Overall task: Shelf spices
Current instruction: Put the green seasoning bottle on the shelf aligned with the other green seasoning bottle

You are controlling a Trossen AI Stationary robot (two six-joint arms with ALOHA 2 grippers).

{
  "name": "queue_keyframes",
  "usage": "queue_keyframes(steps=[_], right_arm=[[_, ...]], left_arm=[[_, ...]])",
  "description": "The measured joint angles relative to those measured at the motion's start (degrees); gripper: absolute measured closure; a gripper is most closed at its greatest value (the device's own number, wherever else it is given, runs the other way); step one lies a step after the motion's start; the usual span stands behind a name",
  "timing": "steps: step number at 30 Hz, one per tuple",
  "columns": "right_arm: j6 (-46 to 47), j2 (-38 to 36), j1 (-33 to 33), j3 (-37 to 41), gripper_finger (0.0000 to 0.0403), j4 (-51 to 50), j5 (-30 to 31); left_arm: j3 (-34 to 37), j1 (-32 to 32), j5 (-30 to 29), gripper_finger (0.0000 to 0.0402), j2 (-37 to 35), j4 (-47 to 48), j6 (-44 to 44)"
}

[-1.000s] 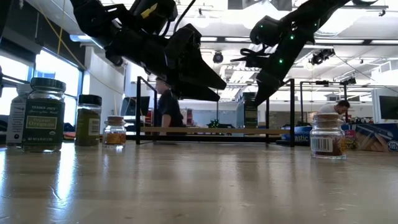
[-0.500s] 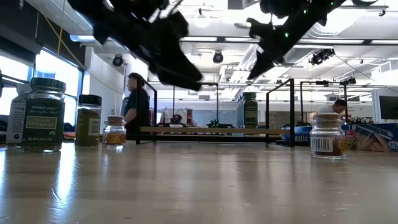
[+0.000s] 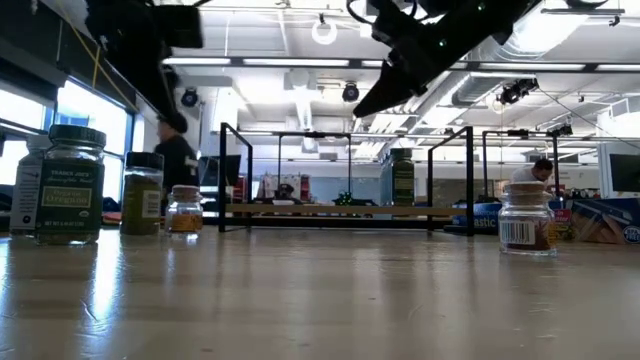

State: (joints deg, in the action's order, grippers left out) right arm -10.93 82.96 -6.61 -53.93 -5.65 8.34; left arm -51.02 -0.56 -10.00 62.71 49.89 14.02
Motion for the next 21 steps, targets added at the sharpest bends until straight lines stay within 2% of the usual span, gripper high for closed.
queue_keyframes(steps=[3,6,11,14,16,21], right_arm=[[-0.69,1.34,-0.1,0.0,0.0348,0.59,0.0],[-1.08,1.81,-0.48,0.0,0.0348,1.05,0.03],[-1.45,1.81,-0.53,0.0,0.0348,1.07,0.11],[-1.55,1.81,-0.51,0.0,0.0348,1.07,0.11],[-1.56,1.81,-0.51,0.0,0.0348,1.19,0.09],[-1.6,1.81,-0.51,0.0,0.0348,2.71,0.09]], left_arm=[[-2.53,0.93,-1.58,0.0115,-2.19,11.03,9.16],[-3.65,1.46,-1.08,0.0115,-3.44,18.24,13.21],[-3.87,-1.35,9.08,0.0115,-4.41,23.59,10.18],[-3.87,-5.69,10.77,0.0115,-4.04,22.93,13.19],[-3.87,-9.16,9.77,0.0115,-3.28,21.47,16.53],[-3.87,-17.48,1.31,0.0115,-0.39,16.9,24.0]])
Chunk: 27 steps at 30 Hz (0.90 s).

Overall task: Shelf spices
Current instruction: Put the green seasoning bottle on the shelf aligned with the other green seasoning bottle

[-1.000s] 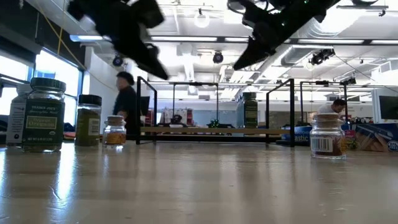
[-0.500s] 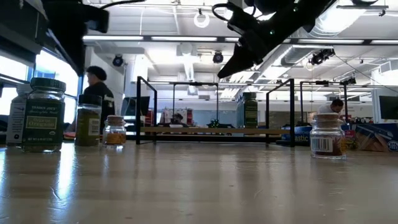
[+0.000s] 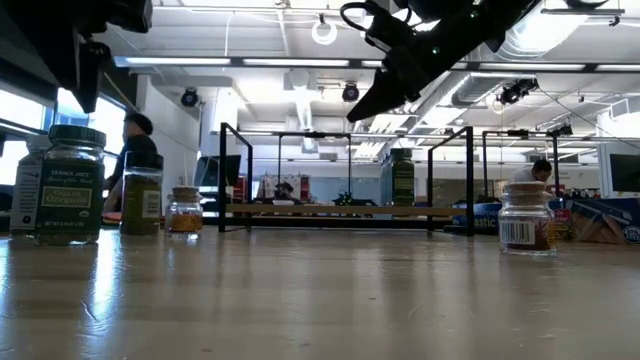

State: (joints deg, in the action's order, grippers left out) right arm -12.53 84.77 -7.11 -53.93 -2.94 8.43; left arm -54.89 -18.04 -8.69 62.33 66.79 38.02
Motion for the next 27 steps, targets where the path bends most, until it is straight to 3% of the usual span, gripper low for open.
queue_keyframes(steps=[5,13,27], right_arm=[[-0.45,0.0,0.58,0.02,0.0348,-0.01,0.0],[0.06,0.0,3.04,0.02,0.0348,-1.12,-0.03],[0.75,0.0,5.47,0.02,0.0348,-2.02,-0.23]], left_arm=[[0.0,-3.71,-4.76,0.0115,4.77,-1.06,5.79],[-0.22,-5.01,-4.47,0.0115,11.79,-2.65,6.46],[0.13,-4.37,-3.29,0.0115,12.06,-5.5,3.67]])
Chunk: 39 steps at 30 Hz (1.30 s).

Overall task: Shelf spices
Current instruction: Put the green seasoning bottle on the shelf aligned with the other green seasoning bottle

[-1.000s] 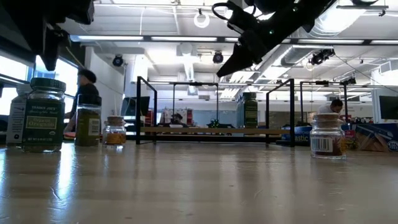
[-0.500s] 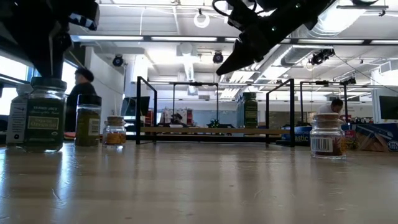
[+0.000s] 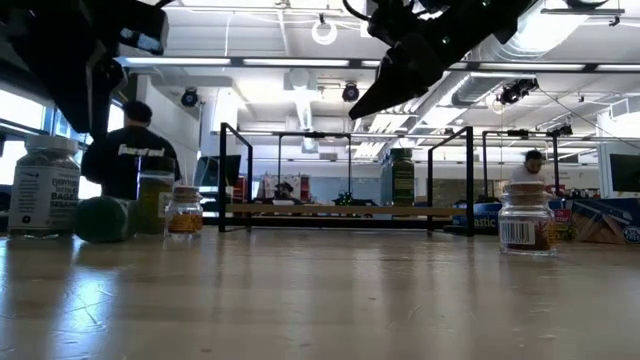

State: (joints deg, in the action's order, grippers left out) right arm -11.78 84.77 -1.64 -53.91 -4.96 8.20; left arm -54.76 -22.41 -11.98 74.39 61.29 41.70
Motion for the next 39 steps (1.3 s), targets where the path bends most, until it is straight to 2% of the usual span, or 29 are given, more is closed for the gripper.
queue_keyframes(steps=[4,9,14,18,24,30,32,34,36,39], right_arm=[[-0.69,0.0,1.67,0.0,0.0348,0.12,-0.84],[-0.36,0.0,3.58,0.02,0.0348,0.47,-0.9],[-0.05,0.0,4.85,0.02,0.0348,0.49,-0.04],[0.4,0.0,5.67,0.02,0.0348,0.51,1.44],[0.82,0.0,6.83,0.02,0.0348,0.15,1.89],[1.16,-0.23,7.91,0.02,0.0348,-2.8,3.71],[2.74,-0.44,8.21,0.02,0.0348,-3.67,4.56],[4.71,-0.71,8.25,0.02,0.0348,-4.32,4.78],[7.45,-0.76,8.4,0.02,0.0348,-4.78,2.28],[12.03,-0.39,8.88,0.45,0.0348,-4.09,-5.2]], left_arm=[[2.76,1.26,1.87,0.0117,0.14,-2.7,-0.84],[6.42,7.41,0.88,0.0136,0.18,-6.34,-2.82],[8.76,13.88,3.57,0.0183,1.16,-10.57,-4.46],[10.74,16.42,6.3,0.0236,2.92,-11.89,-4.46],[9.82,16.03,9.18,0.0301,5.74,-16.35,-5.19],[8.87,14.06,13.65,0.0338,6.6,-35.34,-1.64],[8.76,13.78,13.42,0.0345,6.14,-43.08,-1.57],[8.21,13.64,13.14,0.035,5.31,-47.02,-2.34],[7.13,13.64,13.55,0.0353,4.55,-47.64,-4.74],[6.69,13.17,16.79,0.0353,4.21,-46.62,-12.18]])
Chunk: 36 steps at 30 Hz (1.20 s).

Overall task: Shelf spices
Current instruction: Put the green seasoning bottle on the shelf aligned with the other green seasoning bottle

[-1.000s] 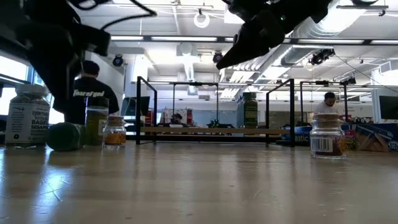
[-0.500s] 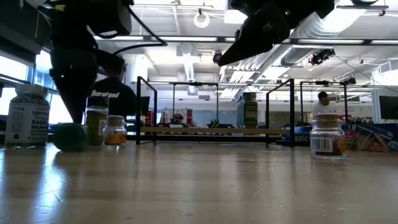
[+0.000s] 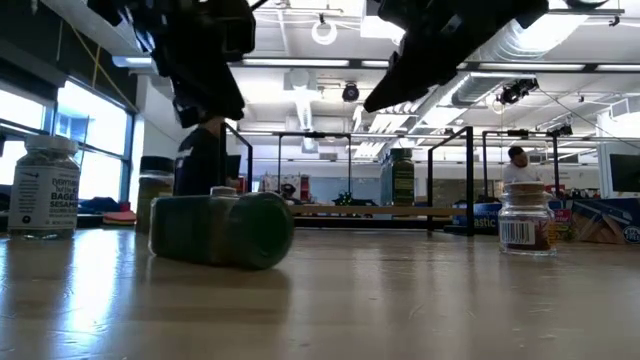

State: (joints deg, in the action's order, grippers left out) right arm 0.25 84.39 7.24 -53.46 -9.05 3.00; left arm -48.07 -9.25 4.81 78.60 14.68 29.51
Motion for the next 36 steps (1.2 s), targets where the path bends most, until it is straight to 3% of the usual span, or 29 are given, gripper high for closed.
queue_keyframes(steps=[5,8,11,19,22,25,36], right_arm=[[2.53,2.62,4.45,0.12,0.0345,1.96,-4.37],[2.49,5.13,8.46,0.12,0.0328,6.27,-5.17],[3.91,7.4,11.67,0.12,0.0296,9.8,-4.6],[6.83,6.86,15.04,0.12,0.0184,10.13,5.7],[6.99,5.3,15.06,0.08,0.0164,10.12,6.1],[8.51,4.74,15.06,0.08,0.016,10.05,6.12],[9.82,5.18,15.07,0.06,0.0159,7.63,5.69]], left_arm=[[0.0,-2.75,3.87,0.035,1.86,0.54,-15.35],[-0.01,-4.9,5.77,0.0328,3.19,0.1,-25.06],[-0.09,-6.86,6.66,0.0285,4.59,-1.06,-30.38],[-2.79,-8.18,6.29,0.0139,11.41,-5.27,-37.89],[-5.01,-8.53,2.0,0.011,15.03,-5.37,-42.84],[-7.01,-8.49,-0.73,0.0101,17.9,-4.22,-45.05],[-9.31,-7.92,-0.88,0.0109,25.38,1.07,-42.2]])
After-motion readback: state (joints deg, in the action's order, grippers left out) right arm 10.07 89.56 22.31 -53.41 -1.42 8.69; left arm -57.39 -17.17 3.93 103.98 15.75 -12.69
